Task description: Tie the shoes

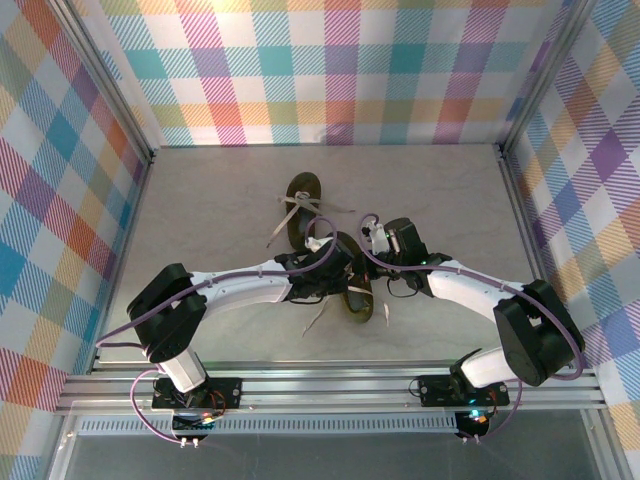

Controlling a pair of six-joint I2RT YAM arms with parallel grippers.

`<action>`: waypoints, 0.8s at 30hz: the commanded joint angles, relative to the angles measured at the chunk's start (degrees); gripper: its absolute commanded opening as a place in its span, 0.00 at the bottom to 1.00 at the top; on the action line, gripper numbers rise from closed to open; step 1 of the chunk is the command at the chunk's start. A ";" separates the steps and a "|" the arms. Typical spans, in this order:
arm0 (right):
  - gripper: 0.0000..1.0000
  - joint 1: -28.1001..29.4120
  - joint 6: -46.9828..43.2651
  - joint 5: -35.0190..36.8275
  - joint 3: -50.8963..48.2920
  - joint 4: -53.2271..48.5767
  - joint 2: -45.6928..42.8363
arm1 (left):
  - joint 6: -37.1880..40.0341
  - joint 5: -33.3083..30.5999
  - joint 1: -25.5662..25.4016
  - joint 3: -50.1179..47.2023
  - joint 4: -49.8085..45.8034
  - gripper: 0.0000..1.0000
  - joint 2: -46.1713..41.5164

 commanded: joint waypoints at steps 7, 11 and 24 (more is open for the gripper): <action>0.00 0.57 0.19 -0.35 -0.29 0.54 -1.43 | -3.03 0.13 1.32 -0.08 1.19 0.28 1.19; 0.00 0.57 0.07 -0.32 -0.16 0.36 -1.45 | -3.71 0.57 1.58 0.01 3.01 0.28 1.71; 0.00 0.91 0.12 -0.43 -0.32 0.44 -1.43 | -10.40 2.37 2.73 -3.29 8.10 0.28 2.52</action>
